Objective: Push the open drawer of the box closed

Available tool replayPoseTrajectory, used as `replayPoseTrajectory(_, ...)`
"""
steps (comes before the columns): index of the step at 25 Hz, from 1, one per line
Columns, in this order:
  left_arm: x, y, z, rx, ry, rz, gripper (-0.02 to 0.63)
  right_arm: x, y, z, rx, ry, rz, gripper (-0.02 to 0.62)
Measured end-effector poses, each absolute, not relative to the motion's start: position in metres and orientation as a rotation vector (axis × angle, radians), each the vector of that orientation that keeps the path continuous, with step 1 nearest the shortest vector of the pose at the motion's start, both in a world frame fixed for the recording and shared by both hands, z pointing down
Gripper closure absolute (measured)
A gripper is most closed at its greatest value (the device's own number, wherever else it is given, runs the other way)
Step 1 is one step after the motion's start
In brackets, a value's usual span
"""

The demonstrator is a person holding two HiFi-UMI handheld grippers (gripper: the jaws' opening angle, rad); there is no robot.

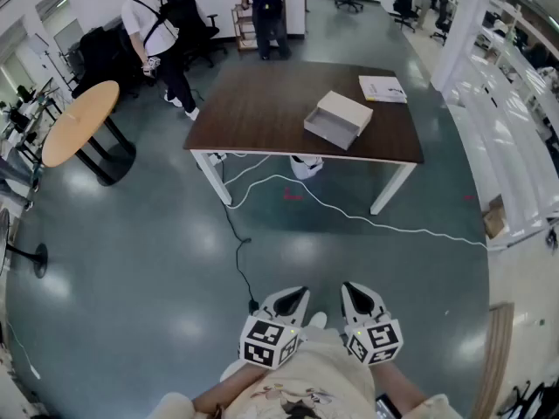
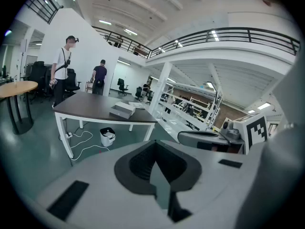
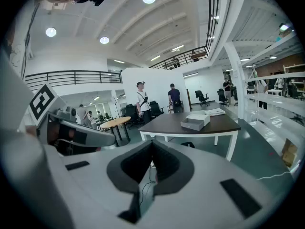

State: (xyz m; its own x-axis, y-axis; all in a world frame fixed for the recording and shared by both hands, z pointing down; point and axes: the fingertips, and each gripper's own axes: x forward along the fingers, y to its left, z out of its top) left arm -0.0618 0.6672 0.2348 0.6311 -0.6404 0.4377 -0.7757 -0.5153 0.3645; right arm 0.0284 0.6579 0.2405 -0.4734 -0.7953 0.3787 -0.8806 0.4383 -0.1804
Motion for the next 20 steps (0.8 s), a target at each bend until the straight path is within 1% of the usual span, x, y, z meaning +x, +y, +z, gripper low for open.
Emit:
replayPoseTrajectory(3,-0.089,0.639,0.237,2.301,-1.207,0.338,0.6,-0.002,0.627,0.244,1.412,-2.525,0.492,0.589)
replayPoseTrajectory(8,-0.105,0.638,0.248,2.296,-1.186,0.339,0.6,-0.022,0.632,0.255,1.41,-2.507,0.495,0.59)
replayPoseTrajectory(20,-0.079,0.617,0.263,2.28,-1.128,0.357,0.6,0.009,0.616,0.263,1.404,-2.525,0.548,0.589)
